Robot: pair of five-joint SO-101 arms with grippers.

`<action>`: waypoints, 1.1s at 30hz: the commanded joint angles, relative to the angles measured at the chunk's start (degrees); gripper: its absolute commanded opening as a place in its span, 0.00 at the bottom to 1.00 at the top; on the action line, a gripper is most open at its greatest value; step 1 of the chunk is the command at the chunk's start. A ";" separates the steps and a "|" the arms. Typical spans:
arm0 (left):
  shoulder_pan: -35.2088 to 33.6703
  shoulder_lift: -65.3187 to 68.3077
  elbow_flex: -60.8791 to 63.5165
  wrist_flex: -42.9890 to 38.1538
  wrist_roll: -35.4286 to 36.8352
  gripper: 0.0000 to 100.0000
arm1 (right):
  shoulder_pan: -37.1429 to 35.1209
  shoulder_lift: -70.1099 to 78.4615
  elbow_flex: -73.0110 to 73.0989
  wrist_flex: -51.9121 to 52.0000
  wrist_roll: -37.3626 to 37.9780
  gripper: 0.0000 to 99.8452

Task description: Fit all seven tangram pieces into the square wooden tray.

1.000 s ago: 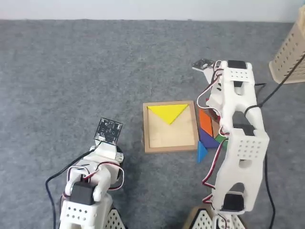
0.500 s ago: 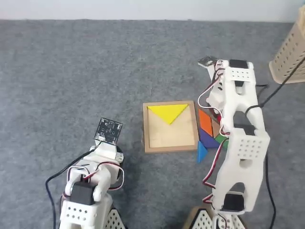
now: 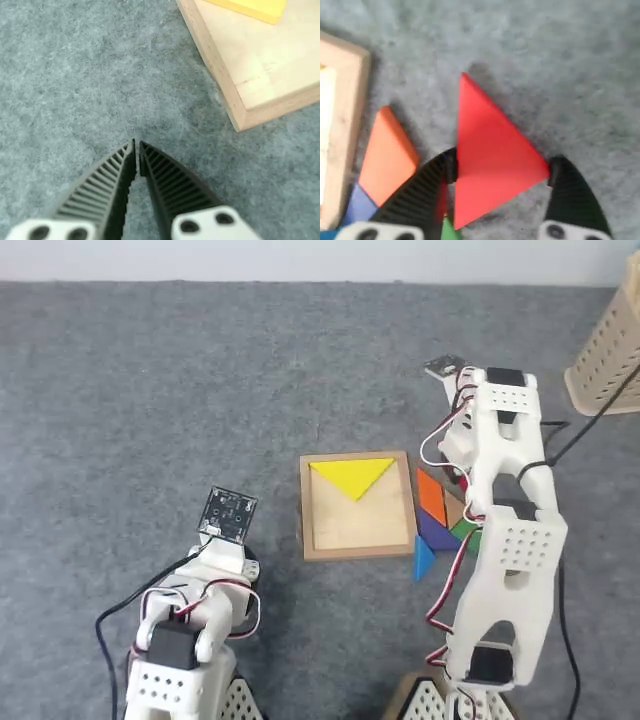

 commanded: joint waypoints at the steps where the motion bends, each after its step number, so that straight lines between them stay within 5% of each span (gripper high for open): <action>1: -0.18 -1.14 -1.01 0.35 0.44 0.01 | 0.57 -0.84 -1.14 -0.48 -0.79 0.11; 12: -0.18 -1.14 -1.01 0.35 0.44 0.01 | -0.57 -10.68 -1.14 2.59 -4.40 0.02; 25: -0.18 -1.14 -1.01 0.35 0.44 0.01 | -3.03 -19.12 -1.14 7.43 -9.23 0.03; 29: -0.18 -1.14 -1.01 0.35 0.44 0.01 | -2.68 -18.15 -0.70 8.22 -8.26 0.06; 33: -0.18 -1.14 -1.01 0.35 0.44 0.01 | -3.47 -15.08 -0.70 14.29 2.55 0.17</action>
